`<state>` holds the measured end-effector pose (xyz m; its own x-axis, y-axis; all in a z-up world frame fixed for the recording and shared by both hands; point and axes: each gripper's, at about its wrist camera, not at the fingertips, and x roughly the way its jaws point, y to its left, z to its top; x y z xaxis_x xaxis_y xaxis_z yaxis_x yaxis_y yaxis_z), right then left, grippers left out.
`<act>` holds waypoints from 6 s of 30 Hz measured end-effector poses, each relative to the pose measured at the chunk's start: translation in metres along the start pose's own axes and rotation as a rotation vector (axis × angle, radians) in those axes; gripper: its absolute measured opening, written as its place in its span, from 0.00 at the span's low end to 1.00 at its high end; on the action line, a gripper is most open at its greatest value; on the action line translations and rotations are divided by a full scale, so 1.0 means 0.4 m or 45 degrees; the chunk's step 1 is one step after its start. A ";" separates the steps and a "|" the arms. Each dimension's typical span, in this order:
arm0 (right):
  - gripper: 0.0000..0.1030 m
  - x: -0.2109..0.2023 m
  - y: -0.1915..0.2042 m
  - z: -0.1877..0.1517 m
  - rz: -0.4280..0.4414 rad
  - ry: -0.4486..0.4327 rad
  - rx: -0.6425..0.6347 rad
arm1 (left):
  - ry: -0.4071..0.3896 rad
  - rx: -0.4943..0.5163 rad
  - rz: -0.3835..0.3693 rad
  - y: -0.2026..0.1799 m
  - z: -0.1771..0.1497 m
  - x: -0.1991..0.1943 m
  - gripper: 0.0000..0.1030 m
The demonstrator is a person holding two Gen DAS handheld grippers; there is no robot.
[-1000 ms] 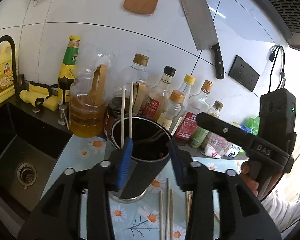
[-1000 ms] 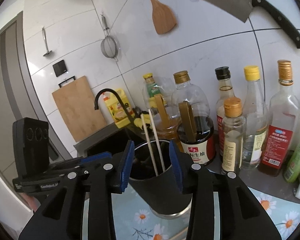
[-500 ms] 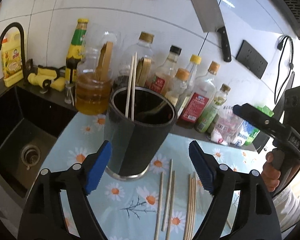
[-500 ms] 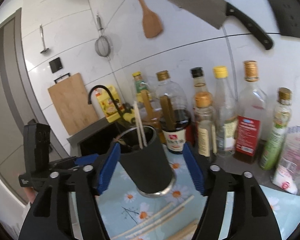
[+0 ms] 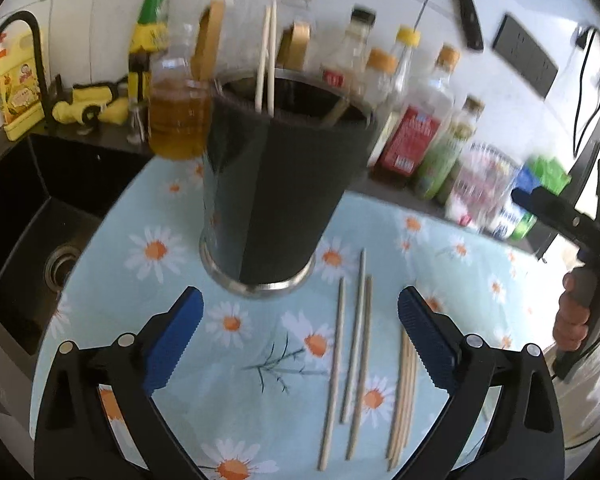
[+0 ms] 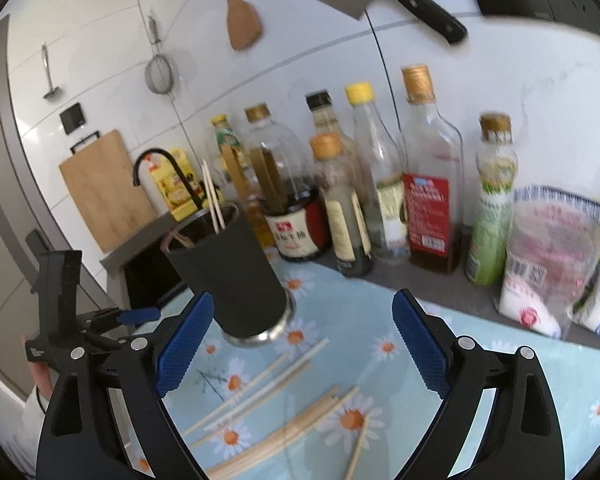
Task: Organize utensils
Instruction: 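Move both tools back down to the remaining loose chopsticks, then close the right tool on a chopstick while the left tool grasps another, then raise both held chopsticks and carry them over the black holder, then open both tools to drop the chopsticks into the black holder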
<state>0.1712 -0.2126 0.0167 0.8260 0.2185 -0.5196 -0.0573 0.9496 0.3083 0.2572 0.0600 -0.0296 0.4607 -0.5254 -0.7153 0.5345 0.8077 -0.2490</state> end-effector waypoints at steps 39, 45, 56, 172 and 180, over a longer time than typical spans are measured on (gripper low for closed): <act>0.93 0.142 -0.047 -0.322 -0.406 0.561 -0.157 | 0.416 0.269 0.220 -0.059 -0.031 0.278 0.96; 0.93 0.152 -0.054 -0.320 -0.410 0.599 -0.124 | 0.363 0.258 0.220 -0.048 -0.054 0.263 0.96; 0.05 0.124 -0.032 -0.307 -0.402 0.590 -0.134 | 0.354 0.237 0.216 -0.074 -0.072 0.206 0.30; 0.05 0.379 0.229 0.193 0.406 -0.218 -0.305 | -0.694 0.027 -0.368 0.158 0.255 -0.016 0.05; 0.05 0.383 0.261 0.167 0.292 -0.087 -0.392 | -0.520 0.042 -0.201 0.131 0.239 -0.006 0.05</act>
<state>0.3293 -0.0950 0.0224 0.8071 0.4275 -0.4071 -0.4020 0.9030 0.1514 0.3517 0.0778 0.0214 0.6104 -0.7099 -0.3513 0.6402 0.7034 -0.3089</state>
